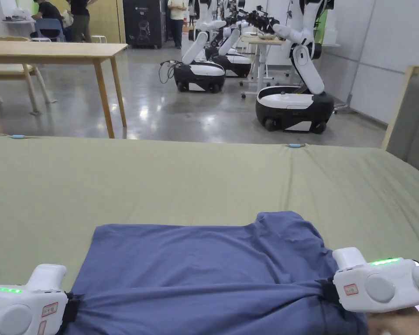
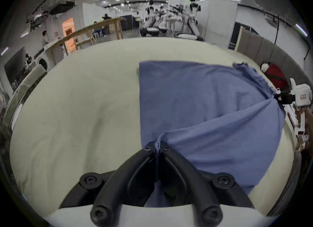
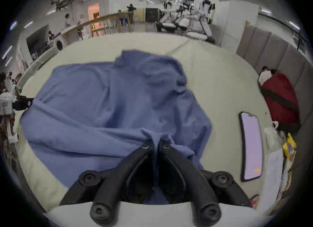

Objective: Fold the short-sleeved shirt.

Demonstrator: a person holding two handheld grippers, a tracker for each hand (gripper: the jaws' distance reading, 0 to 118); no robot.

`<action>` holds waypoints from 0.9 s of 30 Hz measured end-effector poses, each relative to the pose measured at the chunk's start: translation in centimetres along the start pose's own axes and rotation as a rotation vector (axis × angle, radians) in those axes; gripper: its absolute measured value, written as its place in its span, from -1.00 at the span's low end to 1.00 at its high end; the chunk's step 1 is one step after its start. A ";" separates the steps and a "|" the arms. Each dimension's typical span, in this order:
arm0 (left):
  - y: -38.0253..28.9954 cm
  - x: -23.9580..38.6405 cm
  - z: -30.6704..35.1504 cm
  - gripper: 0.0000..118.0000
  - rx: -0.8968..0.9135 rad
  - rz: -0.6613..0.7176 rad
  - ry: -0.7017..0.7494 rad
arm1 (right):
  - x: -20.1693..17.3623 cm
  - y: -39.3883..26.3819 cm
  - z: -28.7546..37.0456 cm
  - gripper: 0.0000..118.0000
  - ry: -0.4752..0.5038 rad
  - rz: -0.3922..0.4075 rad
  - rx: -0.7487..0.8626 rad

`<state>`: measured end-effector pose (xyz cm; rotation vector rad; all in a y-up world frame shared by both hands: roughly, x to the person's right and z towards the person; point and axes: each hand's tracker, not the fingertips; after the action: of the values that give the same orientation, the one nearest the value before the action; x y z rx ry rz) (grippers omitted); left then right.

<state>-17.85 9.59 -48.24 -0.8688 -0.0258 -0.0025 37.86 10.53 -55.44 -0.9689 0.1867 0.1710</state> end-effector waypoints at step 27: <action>-14.9 -1.2 22.0 -0.98 0.266 0.208 0.035 | -3.3 -18.3 27.9 -0.99 0.074 -0.103 0.434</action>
<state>-19.76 16.80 -22.70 -0.6020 0.0957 0.1766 41.09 23.31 -24.60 -0.5516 0.2301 -0.0021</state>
